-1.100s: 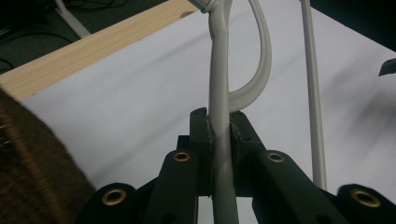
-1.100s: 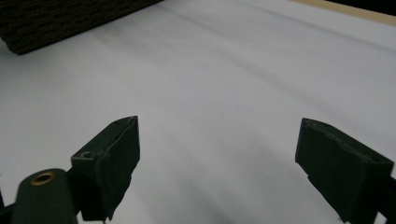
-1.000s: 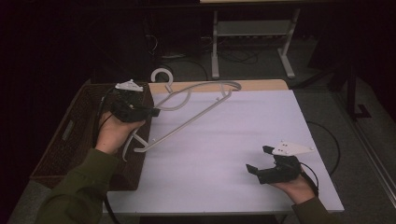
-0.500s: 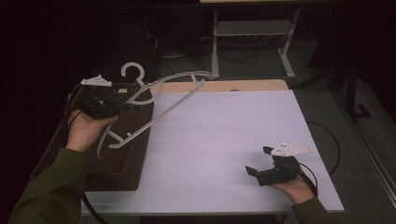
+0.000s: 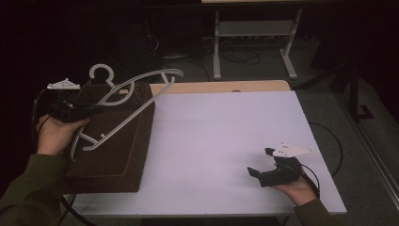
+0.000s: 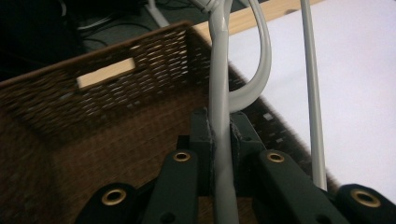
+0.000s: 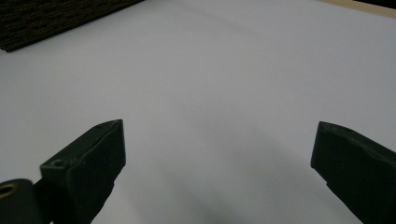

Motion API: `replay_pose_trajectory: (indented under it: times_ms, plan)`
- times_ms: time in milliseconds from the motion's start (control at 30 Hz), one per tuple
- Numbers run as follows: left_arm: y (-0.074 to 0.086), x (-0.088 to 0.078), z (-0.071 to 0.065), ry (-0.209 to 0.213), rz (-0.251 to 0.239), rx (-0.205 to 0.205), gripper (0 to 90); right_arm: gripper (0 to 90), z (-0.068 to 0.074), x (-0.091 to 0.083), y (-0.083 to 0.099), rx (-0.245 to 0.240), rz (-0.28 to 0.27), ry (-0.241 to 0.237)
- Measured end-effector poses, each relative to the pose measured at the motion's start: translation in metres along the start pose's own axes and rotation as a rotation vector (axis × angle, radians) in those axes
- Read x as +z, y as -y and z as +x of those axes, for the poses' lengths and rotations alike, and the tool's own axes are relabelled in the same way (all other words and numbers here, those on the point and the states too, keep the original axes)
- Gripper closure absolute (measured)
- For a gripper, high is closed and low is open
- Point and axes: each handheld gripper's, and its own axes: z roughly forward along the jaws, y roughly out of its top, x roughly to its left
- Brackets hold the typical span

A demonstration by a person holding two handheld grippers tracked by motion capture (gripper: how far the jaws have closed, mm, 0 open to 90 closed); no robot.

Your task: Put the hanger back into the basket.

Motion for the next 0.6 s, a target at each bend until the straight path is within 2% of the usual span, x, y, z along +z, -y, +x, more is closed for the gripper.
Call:
replay_pose_trajectory:
  times_ms: [100, 233, 400, 600]
  plan:
    - [0.010, -0.004, 0.013, -0.014, 0.004, -0.020, 82.4, 3.1, 0.000, 0.000, 0.000, -0.003, 0.002, 0.002]
    - [0.021, -0.008, 0.026, -0.049, 0.019, -0.027, 82.4, 3.4, -0.001, 0.000, 0.000, 0.001, -0.002, 0.004]
    - [0.037, -0.015, 0.042, -0.076, 0.015, -0.063, 82.4, 3.5, -0.002, 0.000, 0.001, 0.005, 0.003, 0.008]
    - [0.051, -0.028, 0.057, -0.118, 0.037, -0.069, 82.4, 3.5, -0.002, 0.001, 0.001, 0.006, 0.003, 0.012]
